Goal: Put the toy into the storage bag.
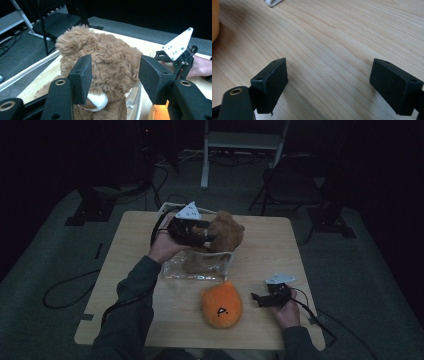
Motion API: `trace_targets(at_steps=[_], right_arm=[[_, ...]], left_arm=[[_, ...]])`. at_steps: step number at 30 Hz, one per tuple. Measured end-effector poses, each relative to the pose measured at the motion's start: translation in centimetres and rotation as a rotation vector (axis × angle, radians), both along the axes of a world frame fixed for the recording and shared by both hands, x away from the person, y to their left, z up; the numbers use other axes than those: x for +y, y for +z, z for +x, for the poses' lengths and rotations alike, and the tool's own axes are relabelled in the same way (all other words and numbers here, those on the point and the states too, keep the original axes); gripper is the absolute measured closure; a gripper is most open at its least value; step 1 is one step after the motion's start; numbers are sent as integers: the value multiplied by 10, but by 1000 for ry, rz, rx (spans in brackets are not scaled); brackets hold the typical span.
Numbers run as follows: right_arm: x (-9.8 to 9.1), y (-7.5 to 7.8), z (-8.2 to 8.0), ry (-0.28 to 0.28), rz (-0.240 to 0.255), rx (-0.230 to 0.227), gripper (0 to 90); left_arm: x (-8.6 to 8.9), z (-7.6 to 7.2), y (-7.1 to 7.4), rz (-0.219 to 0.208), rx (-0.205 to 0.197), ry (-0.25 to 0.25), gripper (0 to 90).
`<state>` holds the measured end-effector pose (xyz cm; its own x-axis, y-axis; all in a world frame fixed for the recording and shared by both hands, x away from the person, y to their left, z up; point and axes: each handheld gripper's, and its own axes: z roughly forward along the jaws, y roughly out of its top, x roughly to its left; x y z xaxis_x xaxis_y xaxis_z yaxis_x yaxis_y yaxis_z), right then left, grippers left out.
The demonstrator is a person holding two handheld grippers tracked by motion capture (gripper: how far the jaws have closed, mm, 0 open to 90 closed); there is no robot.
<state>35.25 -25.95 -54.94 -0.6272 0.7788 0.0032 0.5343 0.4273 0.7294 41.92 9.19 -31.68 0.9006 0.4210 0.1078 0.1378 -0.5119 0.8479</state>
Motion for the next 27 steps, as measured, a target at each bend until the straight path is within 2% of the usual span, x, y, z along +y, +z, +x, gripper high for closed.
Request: trace_targets(at_steps=[19,27], right_arm=[[0,0,0,0,0,0,143],[0,0,0,0,-1,0,143]], left_arm=[[8,-15,-9,-3,-4,-17,454],[9,-22,-13,11,-13,-29,458]])
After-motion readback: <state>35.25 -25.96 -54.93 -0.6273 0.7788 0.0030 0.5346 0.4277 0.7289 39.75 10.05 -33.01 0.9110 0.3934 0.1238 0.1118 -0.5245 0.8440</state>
